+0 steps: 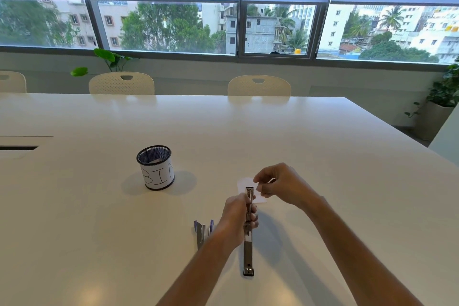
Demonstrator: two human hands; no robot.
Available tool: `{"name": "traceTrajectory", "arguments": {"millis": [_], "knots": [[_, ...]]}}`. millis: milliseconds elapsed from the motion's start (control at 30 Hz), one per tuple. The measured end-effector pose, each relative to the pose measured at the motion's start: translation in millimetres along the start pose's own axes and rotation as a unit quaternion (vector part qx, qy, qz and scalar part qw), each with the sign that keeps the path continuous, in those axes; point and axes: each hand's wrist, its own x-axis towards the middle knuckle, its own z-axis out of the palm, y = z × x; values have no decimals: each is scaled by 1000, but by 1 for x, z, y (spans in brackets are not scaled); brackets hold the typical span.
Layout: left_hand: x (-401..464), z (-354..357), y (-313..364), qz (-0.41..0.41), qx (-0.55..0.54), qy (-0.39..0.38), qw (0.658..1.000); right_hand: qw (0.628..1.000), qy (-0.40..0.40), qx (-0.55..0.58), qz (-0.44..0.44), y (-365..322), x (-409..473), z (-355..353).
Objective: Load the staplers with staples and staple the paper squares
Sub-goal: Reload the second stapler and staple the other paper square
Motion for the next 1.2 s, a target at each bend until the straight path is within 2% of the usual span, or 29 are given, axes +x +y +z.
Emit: {"name": "traceTrajectory", "arguments": {"millis": [167,567,1200], "knots": [[1,-1,0,-16,3,-17,1000,1000,-27,-13,1,-3,3,5],[4,-3,3,-22,-27,-50,998,989,-64,-130,-27,-11,3,19],[0,-4,4,-8,-22,-68,997,990,-58,-132,-14,-9,-1,18]]}}
